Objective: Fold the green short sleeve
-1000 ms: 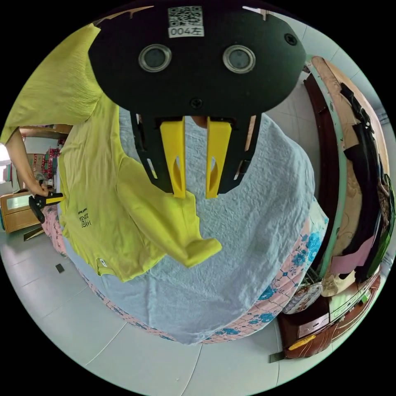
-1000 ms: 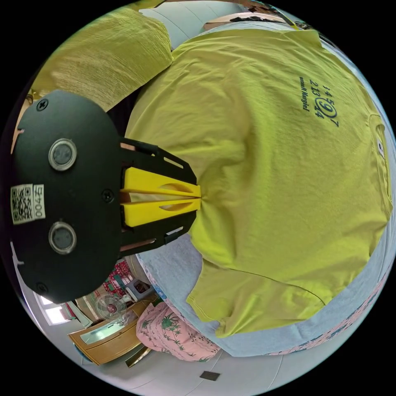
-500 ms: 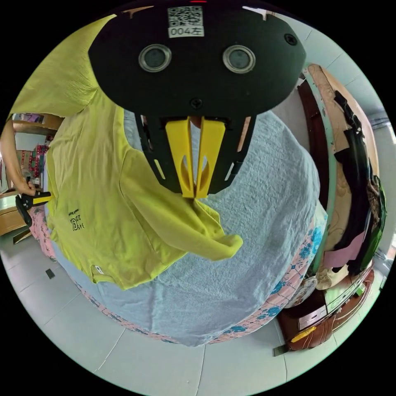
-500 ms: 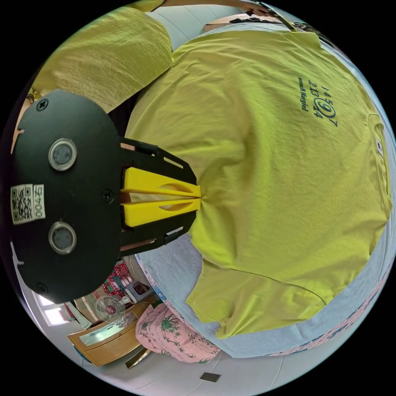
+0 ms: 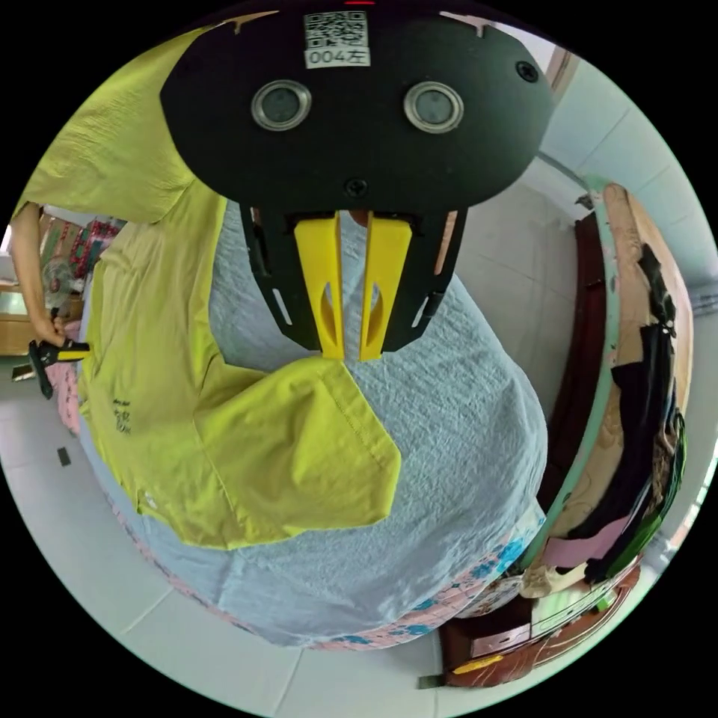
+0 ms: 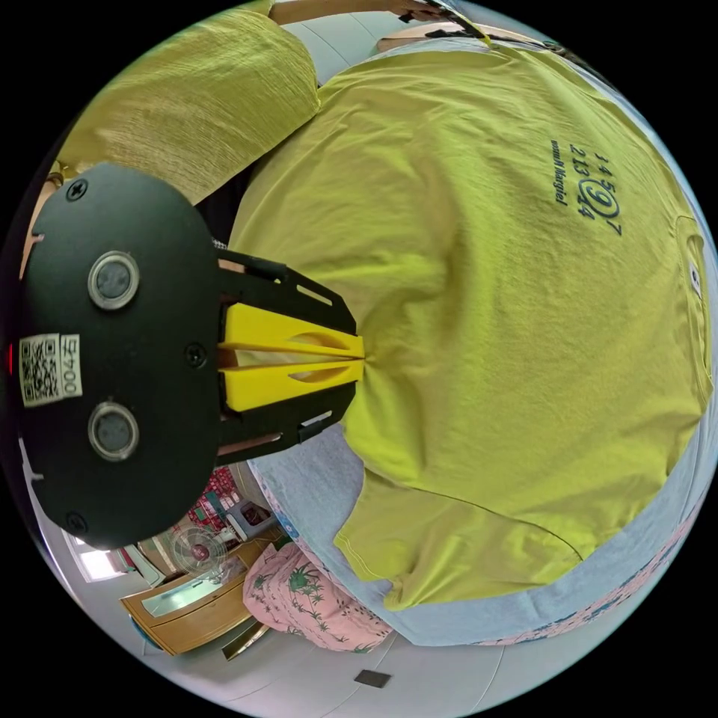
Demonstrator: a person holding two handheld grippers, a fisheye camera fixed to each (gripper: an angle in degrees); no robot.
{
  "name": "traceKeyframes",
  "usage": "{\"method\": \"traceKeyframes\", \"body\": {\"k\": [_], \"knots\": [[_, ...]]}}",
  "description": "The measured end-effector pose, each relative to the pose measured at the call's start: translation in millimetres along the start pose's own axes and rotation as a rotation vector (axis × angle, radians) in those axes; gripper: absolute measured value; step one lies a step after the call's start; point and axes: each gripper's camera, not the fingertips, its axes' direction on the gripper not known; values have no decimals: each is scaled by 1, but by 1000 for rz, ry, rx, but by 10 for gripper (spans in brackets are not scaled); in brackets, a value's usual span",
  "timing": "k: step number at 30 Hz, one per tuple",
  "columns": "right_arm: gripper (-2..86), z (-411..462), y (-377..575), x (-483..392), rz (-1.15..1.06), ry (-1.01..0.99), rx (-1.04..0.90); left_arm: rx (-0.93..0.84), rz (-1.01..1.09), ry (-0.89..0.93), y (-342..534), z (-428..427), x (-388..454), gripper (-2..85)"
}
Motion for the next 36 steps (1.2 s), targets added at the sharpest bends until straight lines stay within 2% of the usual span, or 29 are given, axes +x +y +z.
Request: {"method": "traceKeyframes", "body": {"k": [4,8,12,15,16,19,22,26,31,36], "knots": [[-6,2,5,5,10,-12,13,189,-62,99,19,-15,-31,59],[-6,5,8,8,10,-15,15,313,70,31,4,-24,-40,115],[-6,6,11,9,15,-7,17,265,158,12,-21,-14,-46,122],[-6,7,14,10,18,0,22,176,244,69,-32,-2,-43,57],[-6,8,16,11,21,0,25,161,269,81,-33,-5,-37,37],[-6,8,19,13,26,-3,34,295,273,139,-23,-45,-10,25],[-6,9,22,15,27,-8,37,363,418,214,-2,-73,55,36],[-6,10,24,18,25,-13,31,296,581,292,28,-53,125,70],[-6,11,28,22,31,-22,40,292,508,342,69,-30,112,80],[-6,11,33,29,43,-55,58,307,324,173,83,-19,41,69]]}}
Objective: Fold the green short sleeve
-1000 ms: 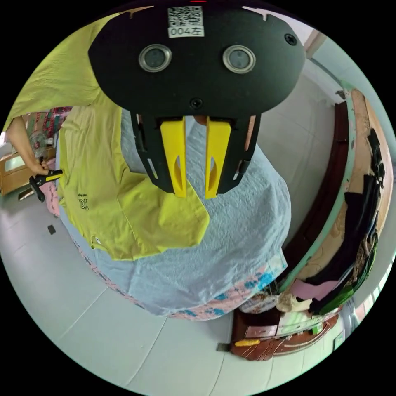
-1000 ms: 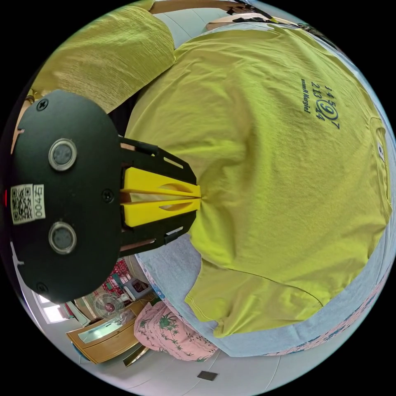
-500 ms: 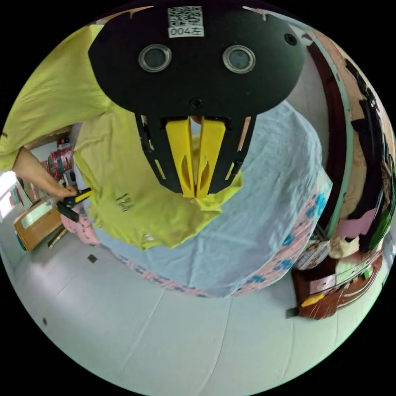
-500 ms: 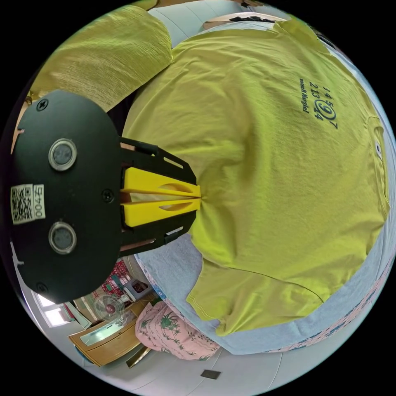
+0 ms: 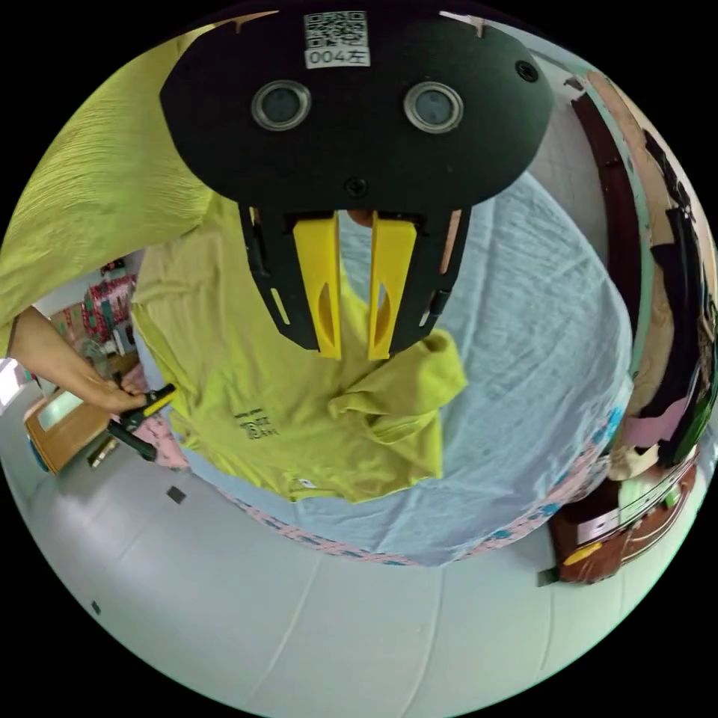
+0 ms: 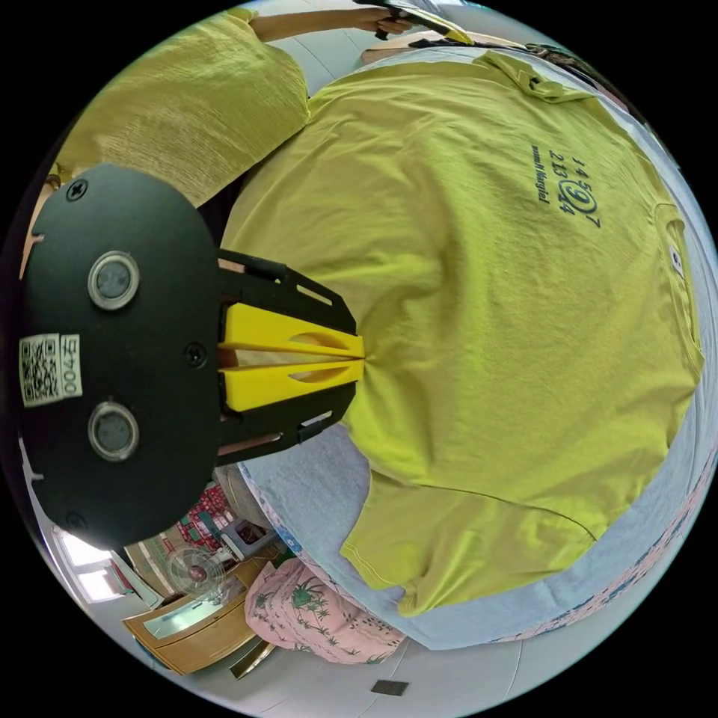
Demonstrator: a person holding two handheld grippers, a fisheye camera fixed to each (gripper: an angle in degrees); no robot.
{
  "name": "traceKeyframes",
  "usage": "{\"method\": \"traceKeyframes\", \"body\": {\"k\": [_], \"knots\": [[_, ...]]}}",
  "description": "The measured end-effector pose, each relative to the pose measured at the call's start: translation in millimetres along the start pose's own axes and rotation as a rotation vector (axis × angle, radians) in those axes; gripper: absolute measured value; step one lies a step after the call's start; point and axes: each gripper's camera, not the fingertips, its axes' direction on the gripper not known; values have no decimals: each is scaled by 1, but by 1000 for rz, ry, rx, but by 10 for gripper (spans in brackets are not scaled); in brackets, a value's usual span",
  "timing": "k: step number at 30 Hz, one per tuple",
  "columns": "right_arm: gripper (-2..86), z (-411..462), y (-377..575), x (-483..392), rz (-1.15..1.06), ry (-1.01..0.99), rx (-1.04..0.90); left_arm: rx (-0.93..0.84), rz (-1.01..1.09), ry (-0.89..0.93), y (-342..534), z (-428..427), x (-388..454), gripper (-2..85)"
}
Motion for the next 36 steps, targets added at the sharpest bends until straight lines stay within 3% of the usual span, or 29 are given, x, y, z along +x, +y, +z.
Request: {"method": "traceKeyframes", "body": {"k": [3,8,12,15,17,21,23,29,31,36], "knots": [[-6,0,2,2,1,-6,3,-46,-69,-59,0,1,-46,84],[-6,1,2,-3,-12,35,-8,-55,-320,262,-13,14,-125,99],[-6,1,2,-6,-17,58,-15,-144,-358,321,-23,33,-144,111],[-6,1,3,-7,-14,62,-12,-160,-383,405,-24,45,-151,89],[-6,1,4,-6,-9,59,-7,-82,-360,433,-24,38,-148,36],[-6,1,4,-6,-8,62,-8,96,-349,271,-15,-2,-128,20],[-6,1,2,-6,-16,65,-18,184,-444,177,7,-20,-119,16],[-5,1,0,-4,-19,52,-29,184,-818,138,73,10,-133,19],[-6,1,0,-4,-17,49,-27,190,-867,162,81,17,-132,19],[-6,1,-3,-5,-21,56,-36,252,-848,-40,62,-3,-112,25]]}}
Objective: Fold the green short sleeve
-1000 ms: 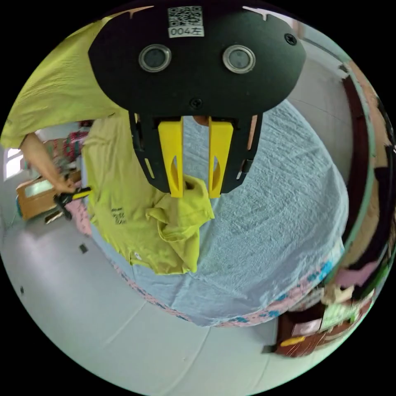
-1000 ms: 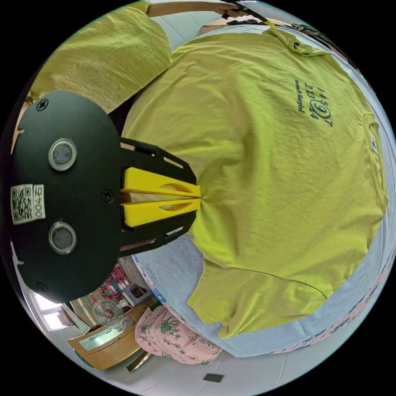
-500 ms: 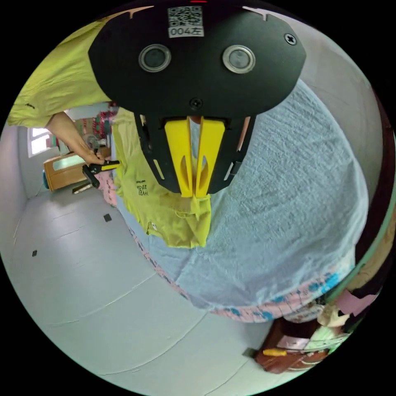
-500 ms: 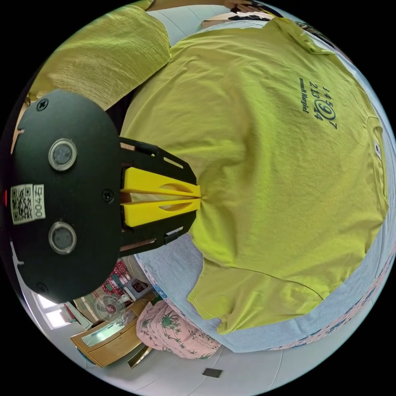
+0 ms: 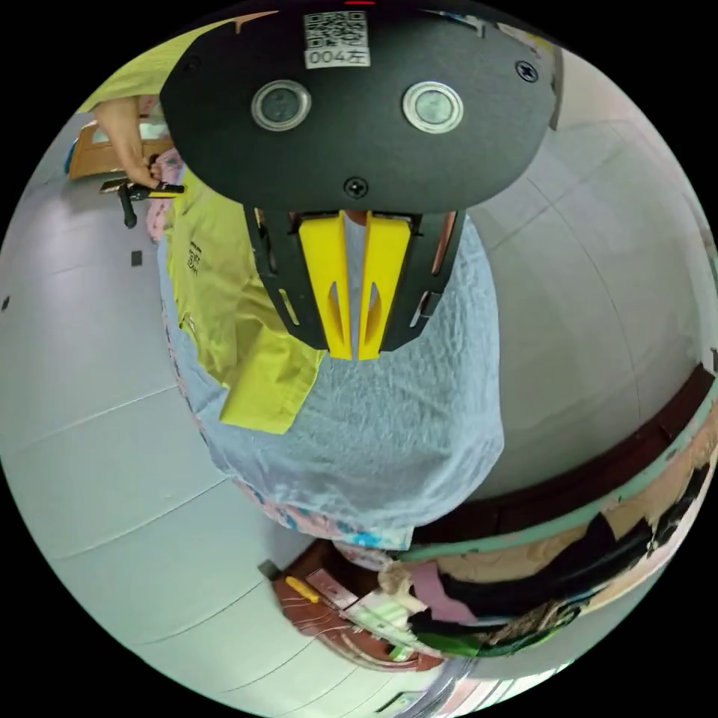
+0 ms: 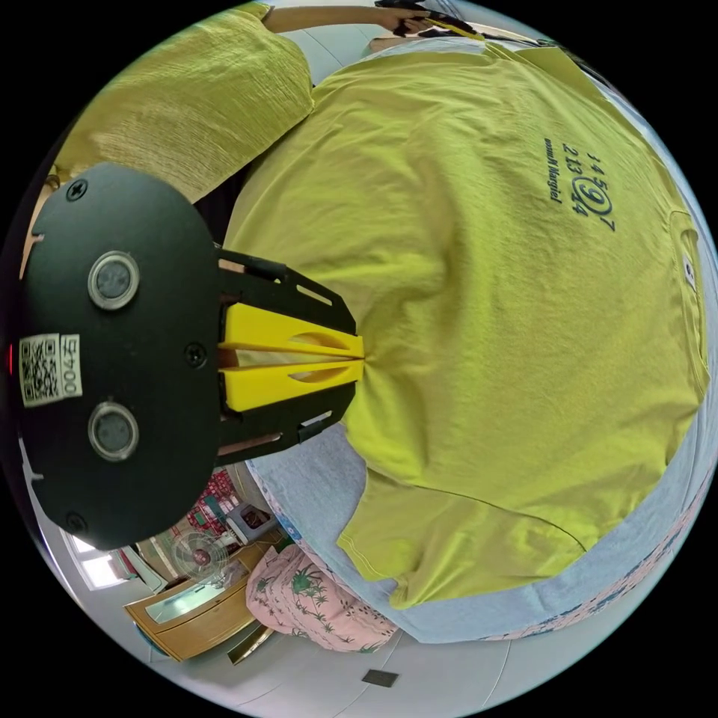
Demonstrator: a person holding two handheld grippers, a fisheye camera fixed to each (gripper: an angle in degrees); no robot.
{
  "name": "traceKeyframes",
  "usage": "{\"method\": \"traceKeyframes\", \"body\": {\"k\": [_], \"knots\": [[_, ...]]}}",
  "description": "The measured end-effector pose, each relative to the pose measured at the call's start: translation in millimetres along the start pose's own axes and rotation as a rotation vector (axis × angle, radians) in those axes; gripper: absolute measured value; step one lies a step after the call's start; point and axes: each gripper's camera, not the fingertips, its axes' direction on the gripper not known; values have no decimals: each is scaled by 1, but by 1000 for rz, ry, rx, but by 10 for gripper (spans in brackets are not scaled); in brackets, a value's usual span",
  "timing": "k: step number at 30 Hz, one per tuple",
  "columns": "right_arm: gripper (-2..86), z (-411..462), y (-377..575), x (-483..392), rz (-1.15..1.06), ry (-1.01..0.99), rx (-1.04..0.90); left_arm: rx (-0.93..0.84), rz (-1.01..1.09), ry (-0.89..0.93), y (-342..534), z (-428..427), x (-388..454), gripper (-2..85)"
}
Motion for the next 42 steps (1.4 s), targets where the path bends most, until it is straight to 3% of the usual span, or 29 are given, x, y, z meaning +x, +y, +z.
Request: {"method": "traceKeyframes", "body": {"k": [6,11,19,23,27,30,32,35,39,42], "knots": [[-6,0,-4,-2,-8,8,-11,-66,704,-163,-45,41,119,65],[-6,-1,-6,-5,1,17,-9,-302,1278,-363,-63,105,217,120],[-6,-2,-17,-11,-8,44,-45,-658,1809,-533,-39,176,319,156],[-6,-3,-20,-11,8,35,-43,-743,1986,-594,-12,205,349,88],[-6,-4,-25,-13,0,42,-56,-869,1963,-564,-4,209,364,39],[-6,-5,-29,-15,-14,47,-70,-985,1760,-604,-24,197,372,31],[-6,-7,-32,-14,-19,35,-75,-937,1537,-662,-56,193,366,27],[-6,-8,-34,-14,-21,27,-73,-963,1257,-608,-87,209,338,30],[-6,-10,-36,-17,-16,37,-66,-911,1056,-732,-97,223,286,42],[-6,-12,-38,-21,-18,51,-65,-748,898,-585,-104,188,260,50]]}}
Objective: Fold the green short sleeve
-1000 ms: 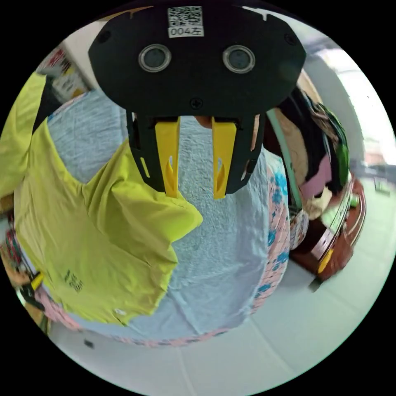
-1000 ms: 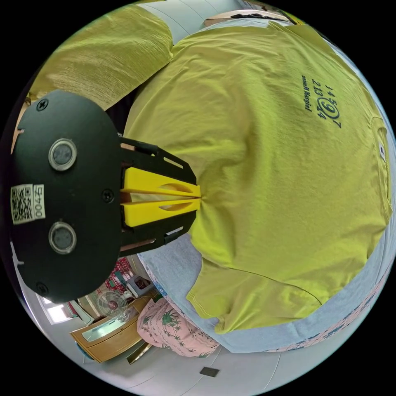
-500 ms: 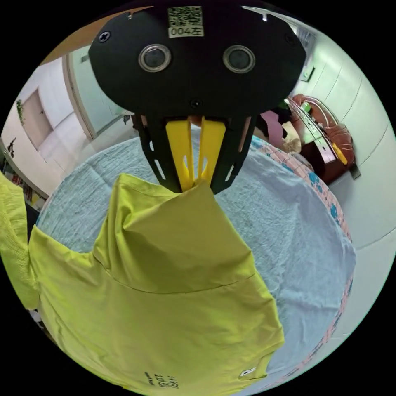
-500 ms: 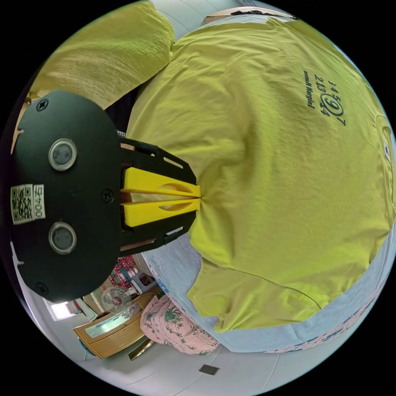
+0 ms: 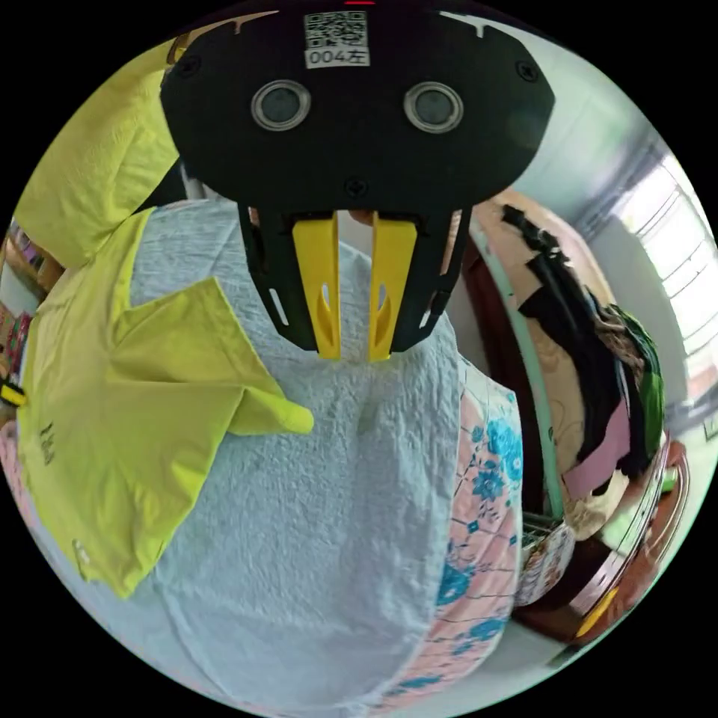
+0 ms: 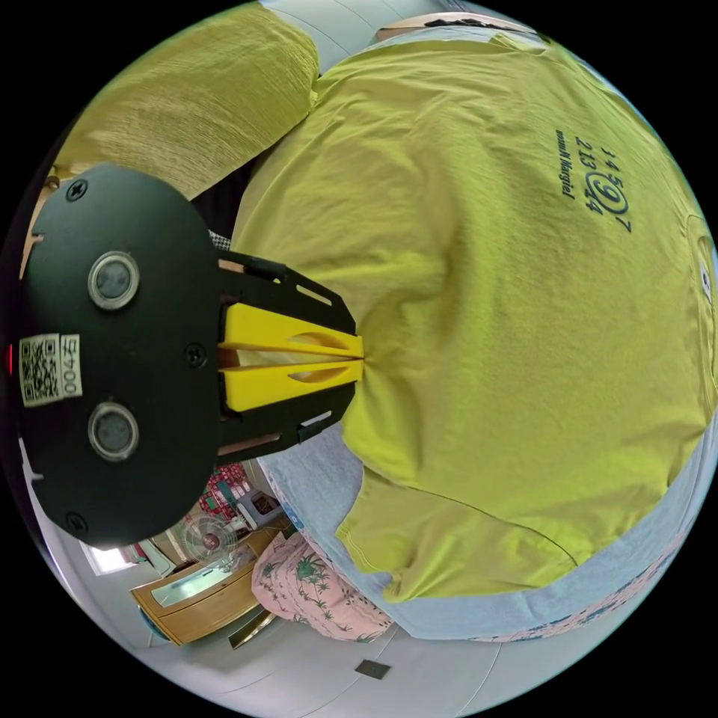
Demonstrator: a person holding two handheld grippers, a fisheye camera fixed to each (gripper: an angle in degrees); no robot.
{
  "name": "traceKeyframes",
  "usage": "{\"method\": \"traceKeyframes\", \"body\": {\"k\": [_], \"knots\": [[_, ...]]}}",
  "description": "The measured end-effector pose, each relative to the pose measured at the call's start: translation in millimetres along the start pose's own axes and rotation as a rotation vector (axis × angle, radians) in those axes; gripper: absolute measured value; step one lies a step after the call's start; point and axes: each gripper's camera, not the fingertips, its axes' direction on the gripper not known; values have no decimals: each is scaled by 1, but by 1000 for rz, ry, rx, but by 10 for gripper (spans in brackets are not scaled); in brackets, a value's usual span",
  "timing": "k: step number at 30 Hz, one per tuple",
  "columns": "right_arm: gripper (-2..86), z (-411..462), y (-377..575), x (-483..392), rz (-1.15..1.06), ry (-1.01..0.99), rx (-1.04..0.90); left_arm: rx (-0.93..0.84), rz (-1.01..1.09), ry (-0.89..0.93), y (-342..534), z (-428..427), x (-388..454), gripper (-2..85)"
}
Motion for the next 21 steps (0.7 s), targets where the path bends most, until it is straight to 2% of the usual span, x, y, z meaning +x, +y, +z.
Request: {"method": "traceKeyframes", "body": {"k": [2,5,7,13,21], "knots": [[-6,-2,-3,-1,-11,-1,-7,217,18,110,44,-11,3,45],[-6,-4,-6,1,-15,-23,-13,402,103,248,103,-5,26,47],[-6,-6,-8,2,-14,-39,-12,469,126,276,136,7,40,53],[-6,-12,-9,-1,-8,-46,3,558,77,225,193,32,60,78],[-6,-21,-15,-13,-23,-3,-11,563,128,153,194,14,57,59]]}}
